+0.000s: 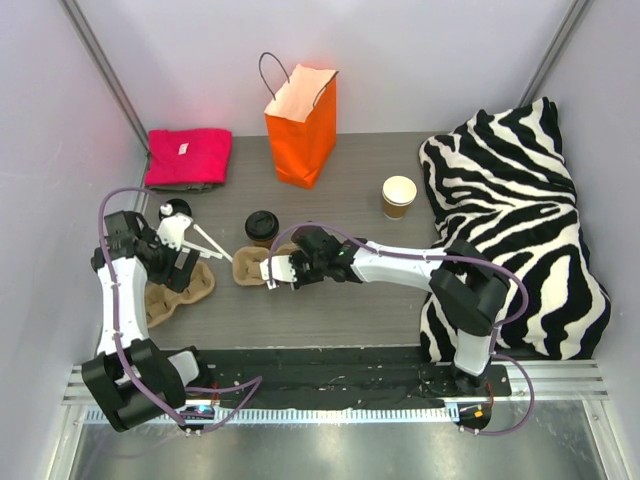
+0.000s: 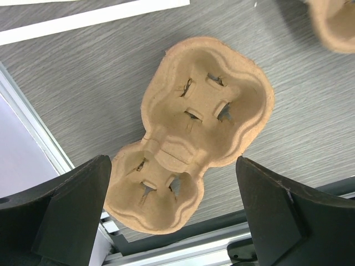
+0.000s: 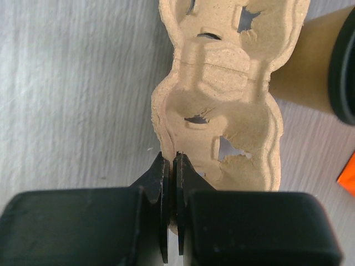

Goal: Pack the takeout coffee

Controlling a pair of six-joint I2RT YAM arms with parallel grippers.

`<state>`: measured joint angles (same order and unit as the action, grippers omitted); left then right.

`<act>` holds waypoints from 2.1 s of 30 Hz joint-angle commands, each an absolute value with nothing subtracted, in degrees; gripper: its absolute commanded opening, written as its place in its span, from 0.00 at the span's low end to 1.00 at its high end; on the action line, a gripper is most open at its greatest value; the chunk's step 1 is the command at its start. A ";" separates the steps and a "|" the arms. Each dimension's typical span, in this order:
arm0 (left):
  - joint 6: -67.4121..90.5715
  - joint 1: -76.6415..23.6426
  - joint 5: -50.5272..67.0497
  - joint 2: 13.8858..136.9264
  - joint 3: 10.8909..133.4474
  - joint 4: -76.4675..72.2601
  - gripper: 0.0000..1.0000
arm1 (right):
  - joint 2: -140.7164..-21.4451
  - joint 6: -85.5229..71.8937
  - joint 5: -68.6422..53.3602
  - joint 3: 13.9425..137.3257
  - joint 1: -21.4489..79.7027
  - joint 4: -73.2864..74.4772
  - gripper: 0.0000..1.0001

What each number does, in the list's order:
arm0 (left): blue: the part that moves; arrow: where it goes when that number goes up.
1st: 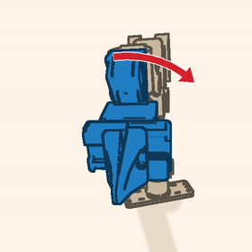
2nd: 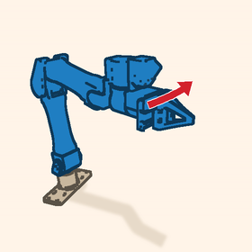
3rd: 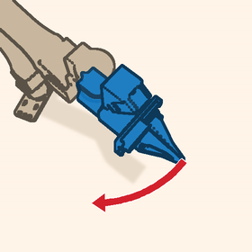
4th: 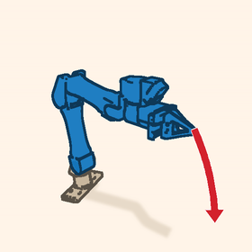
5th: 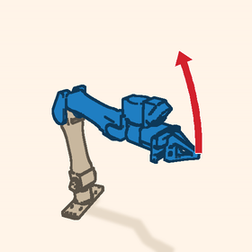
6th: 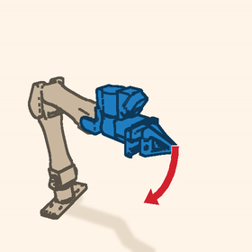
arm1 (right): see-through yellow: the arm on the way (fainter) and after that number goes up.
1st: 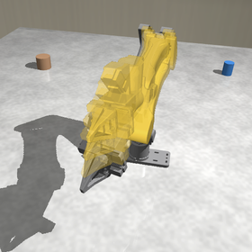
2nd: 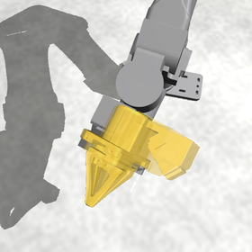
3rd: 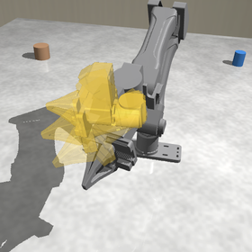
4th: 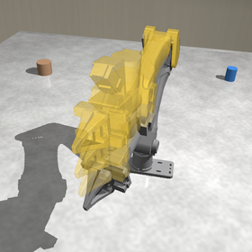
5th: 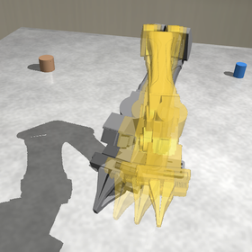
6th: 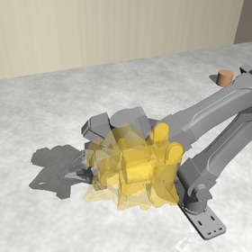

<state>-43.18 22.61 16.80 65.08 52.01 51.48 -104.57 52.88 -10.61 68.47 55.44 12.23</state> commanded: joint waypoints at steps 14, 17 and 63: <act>-37.71 22.41 23.29 65.04 61.17 53.96 1.00 | -99.59 53.62 -14.85 73.65 56.42 19.05 0.69; -36.48 22.32 24.78 65.57 63.18 54.67 1.00 | -95.90 51.08 -16.78 77.32 57.22 25.63 0.74; -28.48 20.74 29.70 63.63 68.90 55.99 1.00 | -122.90 50.80 -11.68 131.93 34.45 21.00 0.01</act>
